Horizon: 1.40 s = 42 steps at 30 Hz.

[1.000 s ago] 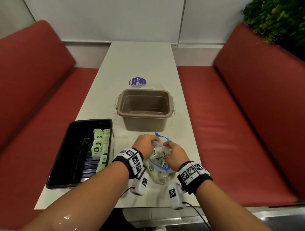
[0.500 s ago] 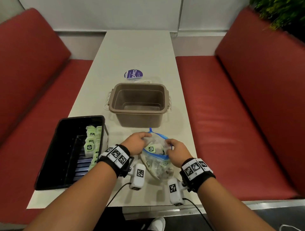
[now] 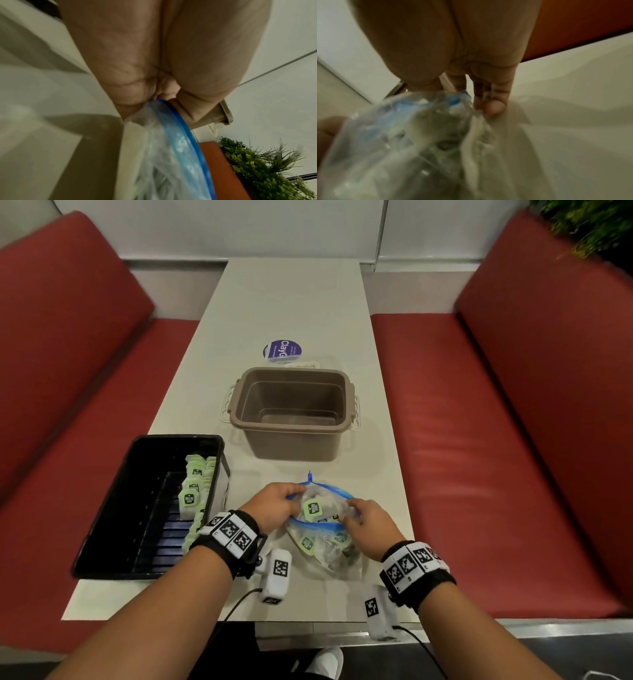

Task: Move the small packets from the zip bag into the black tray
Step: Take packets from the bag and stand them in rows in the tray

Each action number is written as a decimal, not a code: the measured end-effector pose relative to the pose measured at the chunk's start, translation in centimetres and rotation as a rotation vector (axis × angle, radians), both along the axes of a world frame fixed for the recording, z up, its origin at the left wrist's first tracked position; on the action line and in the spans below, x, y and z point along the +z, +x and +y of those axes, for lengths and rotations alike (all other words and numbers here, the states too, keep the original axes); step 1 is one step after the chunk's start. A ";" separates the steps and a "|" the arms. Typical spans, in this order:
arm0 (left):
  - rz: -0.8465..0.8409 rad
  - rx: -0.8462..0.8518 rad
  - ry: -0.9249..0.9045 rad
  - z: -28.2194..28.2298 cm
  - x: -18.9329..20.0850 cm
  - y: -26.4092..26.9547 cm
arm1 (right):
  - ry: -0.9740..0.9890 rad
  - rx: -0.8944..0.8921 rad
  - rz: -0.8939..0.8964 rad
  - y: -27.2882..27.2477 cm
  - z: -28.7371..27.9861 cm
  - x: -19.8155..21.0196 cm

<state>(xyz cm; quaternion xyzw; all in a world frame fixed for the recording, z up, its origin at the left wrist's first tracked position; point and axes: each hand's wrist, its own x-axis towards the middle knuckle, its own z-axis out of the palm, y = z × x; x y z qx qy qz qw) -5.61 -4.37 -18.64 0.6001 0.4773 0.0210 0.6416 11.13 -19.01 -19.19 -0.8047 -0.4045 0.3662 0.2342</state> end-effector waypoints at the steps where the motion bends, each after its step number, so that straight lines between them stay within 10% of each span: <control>1: -0.009 -0.017 0.001 -0.2 0.3 0.0 | -0.018 -0.013 0.041 0.0 0.1 0.3; 8: 0.117 -0.374 0.086 -1.2 3.3 -0.2 | -0.007 -0.231 0.251 -0.5 0.2 1.2; 22: -0.065 -0.269 0.118 -1.6 2.0 0.0 | 0.053 -0.083 0.101 -1.5 -0.9 2.9; 29: 0.275 -0.409 0.521 -1.4 2.8 0.3 | 0.065 -0.025 -0.028 -2.1 -1.1 2.7; 42: 0.303 -0.238 0.920 -3.8 6.6 1.7 | 0.142 -0.045 -0.221 -2.4 -1.4 4.0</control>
